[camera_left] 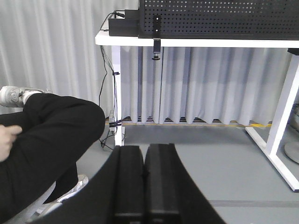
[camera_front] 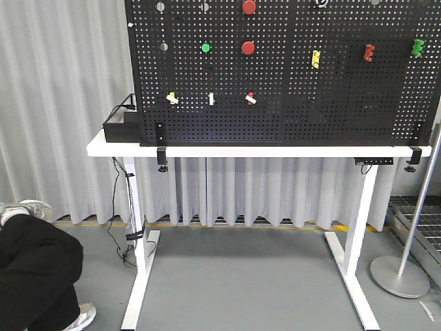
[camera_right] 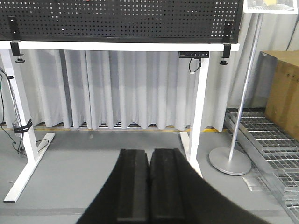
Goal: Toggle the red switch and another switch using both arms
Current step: 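Drive the base forward toward the black pegboard with the switches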
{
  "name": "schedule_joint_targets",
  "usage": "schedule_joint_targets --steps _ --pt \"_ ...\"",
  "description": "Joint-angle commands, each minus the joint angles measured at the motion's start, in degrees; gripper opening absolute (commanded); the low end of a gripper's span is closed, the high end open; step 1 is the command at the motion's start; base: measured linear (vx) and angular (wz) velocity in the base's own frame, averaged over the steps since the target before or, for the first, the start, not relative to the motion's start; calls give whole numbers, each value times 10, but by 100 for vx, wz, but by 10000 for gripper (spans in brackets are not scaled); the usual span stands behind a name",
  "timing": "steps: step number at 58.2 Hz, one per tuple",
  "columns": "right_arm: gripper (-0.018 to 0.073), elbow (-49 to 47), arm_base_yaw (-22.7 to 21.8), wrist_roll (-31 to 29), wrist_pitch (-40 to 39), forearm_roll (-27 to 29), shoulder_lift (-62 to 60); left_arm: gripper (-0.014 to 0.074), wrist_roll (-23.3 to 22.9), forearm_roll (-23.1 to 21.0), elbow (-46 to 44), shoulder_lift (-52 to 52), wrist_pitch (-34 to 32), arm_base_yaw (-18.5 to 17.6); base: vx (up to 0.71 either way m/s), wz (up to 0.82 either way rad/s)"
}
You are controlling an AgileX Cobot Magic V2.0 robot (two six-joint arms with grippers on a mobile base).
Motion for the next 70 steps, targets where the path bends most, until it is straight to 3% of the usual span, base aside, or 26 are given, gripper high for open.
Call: schedule_joint_targets --steps 1,70 --pt "-6 3 -2 0 -46 -1 -6 2 -6 -1 10 -11 -47 1 0 0" --pt "-6 3 -2 0 -47 -1 -6 2 -6 -1 10 -11 -47 1 6 1"
